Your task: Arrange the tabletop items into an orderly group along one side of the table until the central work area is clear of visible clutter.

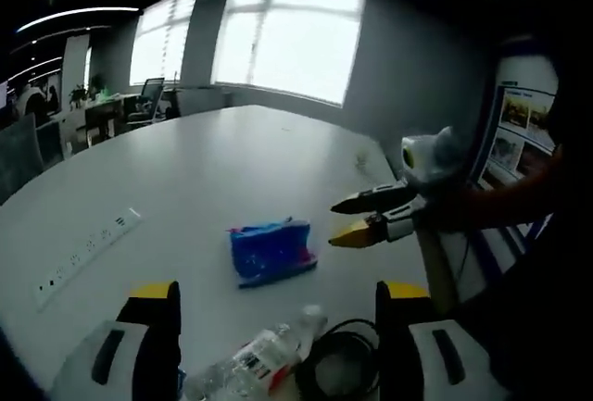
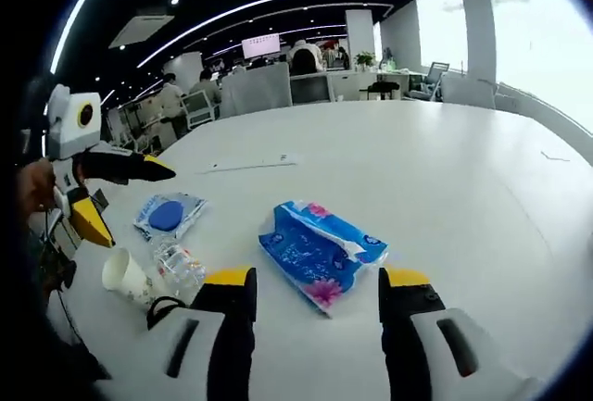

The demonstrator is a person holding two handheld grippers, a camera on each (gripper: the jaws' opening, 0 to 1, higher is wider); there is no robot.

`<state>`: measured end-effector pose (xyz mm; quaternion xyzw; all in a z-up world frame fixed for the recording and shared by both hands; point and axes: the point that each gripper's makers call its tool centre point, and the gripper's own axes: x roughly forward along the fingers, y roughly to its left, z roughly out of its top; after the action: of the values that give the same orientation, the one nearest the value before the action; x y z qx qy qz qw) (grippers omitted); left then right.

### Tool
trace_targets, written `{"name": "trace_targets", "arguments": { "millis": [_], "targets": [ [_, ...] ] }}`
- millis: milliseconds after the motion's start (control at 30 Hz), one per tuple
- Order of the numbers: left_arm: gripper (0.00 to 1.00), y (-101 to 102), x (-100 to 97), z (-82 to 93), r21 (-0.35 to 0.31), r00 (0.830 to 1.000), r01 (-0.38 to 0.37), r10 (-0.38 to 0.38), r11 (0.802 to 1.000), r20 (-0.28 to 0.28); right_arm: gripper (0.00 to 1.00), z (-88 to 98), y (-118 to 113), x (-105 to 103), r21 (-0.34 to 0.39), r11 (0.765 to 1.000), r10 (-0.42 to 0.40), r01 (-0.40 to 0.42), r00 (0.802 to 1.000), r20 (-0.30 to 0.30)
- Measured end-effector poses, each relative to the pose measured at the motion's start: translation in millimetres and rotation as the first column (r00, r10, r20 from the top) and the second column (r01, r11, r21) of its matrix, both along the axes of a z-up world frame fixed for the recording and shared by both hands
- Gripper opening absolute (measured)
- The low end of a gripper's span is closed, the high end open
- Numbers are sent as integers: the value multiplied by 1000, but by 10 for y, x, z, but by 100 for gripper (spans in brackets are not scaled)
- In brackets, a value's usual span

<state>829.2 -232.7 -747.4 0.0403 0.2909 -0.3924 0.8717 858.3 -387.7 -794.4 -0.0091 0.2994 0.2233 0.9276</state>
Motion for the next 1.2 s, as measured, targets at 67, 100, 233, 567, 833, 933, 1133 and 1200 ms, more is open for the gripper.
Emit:
{"name": "trace_targets", "arguments": {
  "millis": [67,100,233,567,833,933,1133,1200],
  "targets": [
    [81,-27,34,-53,16,1000,12,-12,1000,4,49,-15,-8,-10,9,1000,-11,11,1000,-9],
    [80,-50,61,-86,25,1000,22,-22,999,8,49,-55,-15,-10,13,1000,-20,21,1000,-24],
    [75,-115,147,-178,37,999,42,-41,998,-5,40,-95,-49,-15,4,999,-47,47,998,-32],
    [61,-186,421,-370,68,999,27,-25,997,-42,37,-291,-33,23,30,995,-90,93,992,-83],
    [49,-217,597,-522,102,999,21,-17,995,-37,29,-340,-52,94,16,992,-123,125,988,-90],
    [46,-245,638,-589,106,999,23,-18,994,-40,25,-358,-63,119,4,991,-135,136,987,-86],
    [43,-290,714,-726,106,998,17,-11,994,-57,21,-403,-97,166,-13,984,-178,178,980,-90],
    [39,-292,751,-752,102,998,6,0,995,-59,19,-410,-105,176,-2,981,-191,192,977,-95]
  ]
}}
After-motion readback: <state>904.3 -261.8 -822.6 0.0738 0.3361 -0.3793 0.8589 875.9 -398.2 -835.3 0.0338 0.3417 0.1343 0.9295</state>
